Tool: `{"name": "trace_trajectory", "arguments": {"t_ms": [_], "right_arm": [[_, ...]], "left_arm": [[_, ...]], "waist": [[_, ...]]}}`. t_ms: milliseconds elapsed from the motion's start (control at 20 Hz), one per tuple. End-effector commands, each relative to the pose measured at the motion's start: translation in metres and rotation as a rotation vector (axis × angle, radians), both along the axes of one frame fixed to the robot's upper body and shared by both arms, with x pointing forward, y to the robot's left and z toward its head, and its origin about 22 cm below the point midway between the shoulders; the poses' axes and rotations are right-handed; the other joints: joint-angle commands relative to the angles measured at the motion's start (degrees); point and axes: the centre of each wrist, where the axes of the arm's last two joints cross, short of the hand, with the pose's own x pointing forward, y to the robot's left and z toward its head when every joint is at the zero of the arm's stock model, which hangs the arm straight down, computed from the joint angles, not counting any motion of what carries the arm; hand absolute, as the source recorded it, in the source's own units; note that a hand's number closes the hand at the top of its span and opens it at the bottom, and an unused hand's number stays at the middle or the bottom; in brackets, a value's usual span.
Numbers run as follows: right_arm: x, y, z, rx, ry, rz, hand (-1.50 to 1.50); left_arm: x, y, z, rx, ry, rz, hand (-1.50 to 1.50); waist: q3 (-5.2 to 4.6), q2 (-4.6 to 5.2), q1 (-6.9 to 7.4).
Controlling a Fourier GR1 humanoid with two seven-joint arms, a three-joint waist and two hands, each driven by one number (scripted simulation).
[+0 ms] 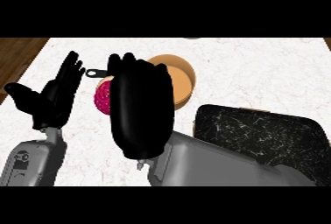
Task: Pick the cupcake from the tray and place it in the pot
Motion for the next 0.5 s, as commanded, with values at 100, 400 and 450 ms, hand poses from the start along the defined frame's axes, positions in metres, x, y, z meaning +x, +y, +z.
{"name": "trace_trajectory", "arguments": {"t_ms": [100,400,450], "right_arm": [[0.008,0.013,0.025,0.221,0.058,-0.194,1.50],[0.035,0.018,0.031,0.266,0.070,-0.247,1.50],[0.043,0.015,0.028,0.300,0.053,-0.235,1.50]], "left_arm": [[-0.001,-0.004,-0.004,-0.003,-0.003,0.004,0.00],[0.004,0.010,0.011,0.004,-0.026,0.028,0.00],[0.002,0.002,0.004,0.013,-0.024,0.031,0.00]], "waist": [[0.13,0.32,-0.65],[0.16,0.89,-0.69],[0.21,1.16,-1.03]]}}
